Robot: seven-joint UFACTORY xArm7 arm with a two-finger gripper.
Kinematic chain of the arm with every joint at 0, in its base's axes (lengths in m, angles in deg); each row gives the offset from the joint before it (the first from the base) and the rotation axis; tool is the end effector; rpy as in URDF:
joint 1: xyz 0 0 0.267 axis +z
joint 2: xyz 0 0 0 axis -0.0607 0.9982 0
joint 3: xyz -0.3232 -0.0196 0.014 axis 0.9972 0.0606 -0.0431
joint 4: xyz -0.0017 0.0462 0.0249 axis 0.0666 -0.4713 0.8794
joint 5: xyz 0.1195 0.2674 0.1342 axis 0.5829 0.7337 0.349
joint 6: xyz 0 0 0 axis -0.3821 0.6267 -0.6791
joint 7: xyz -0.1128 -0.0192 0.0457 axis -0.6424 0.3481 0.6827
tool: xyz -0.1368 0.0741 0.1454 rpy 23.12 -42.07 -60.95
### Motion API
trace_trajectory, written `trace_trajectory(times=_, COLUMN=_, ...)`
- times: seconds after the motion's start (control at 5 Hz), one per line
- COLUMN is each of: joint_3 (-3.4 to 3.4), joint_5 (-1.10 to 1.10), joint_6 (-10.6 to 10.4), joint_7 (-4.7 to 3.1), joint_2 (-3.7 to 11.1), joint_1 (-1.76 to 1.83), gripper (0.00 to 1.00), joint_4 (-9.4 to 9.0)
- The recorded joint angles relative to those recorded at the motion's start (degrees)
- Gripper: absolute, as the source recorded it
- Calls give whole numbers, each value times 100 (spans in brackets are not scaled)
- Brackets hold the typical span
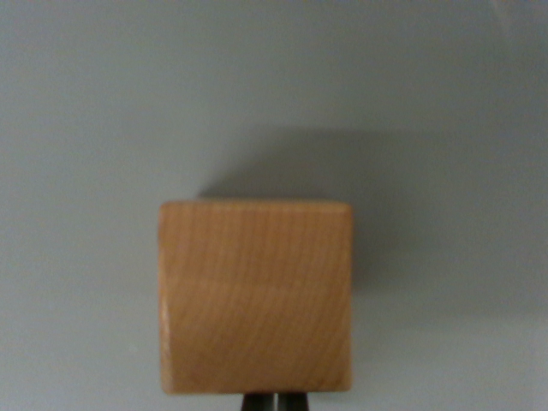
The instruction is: Push wooden cube
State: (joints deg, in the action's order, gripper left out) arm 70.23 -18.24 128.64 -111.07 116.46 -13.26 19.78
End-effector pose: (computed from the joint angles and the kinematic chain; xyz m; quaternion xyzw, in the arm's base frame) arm 0.5138 -0.1612 0.0402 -0.9997 -0.0168 0.0170 0.0012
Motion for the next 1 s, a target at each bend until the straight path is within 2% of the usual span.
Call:
trace_trajectory(times=0.2, joint_3=-14, joint_5=6, joint_6=98, joint_7=27, joint_2=143, joint_1=1, gripper=100, joint_4=241)
trace_trajectory(times=0.4, joint_3=-14, joint_5=6, joint_6=98, joint_7=27, joint_2=143, joint_1=1, gripper=100, joint_4=241)
trace_trajectory(times=0.6, joint_3=-29, joint_5=12, joint_6=207, joint_7=56, joint_2=303, joint_1=3, gripper=100, joint_4=511)
trace_trajectory(times=0.8, joint_3=-29, joint_5=12, joint_6=207, joint_7=56, joint_2=303, joint_1=3, gripper=100, joint_4=511)
trace_trajectory(times=1.0, joint_3=-45, joint_5=18, joint_6=317, joint_7=86, joint_2=464, joint_1=4, gripper=100, joint_4=781)
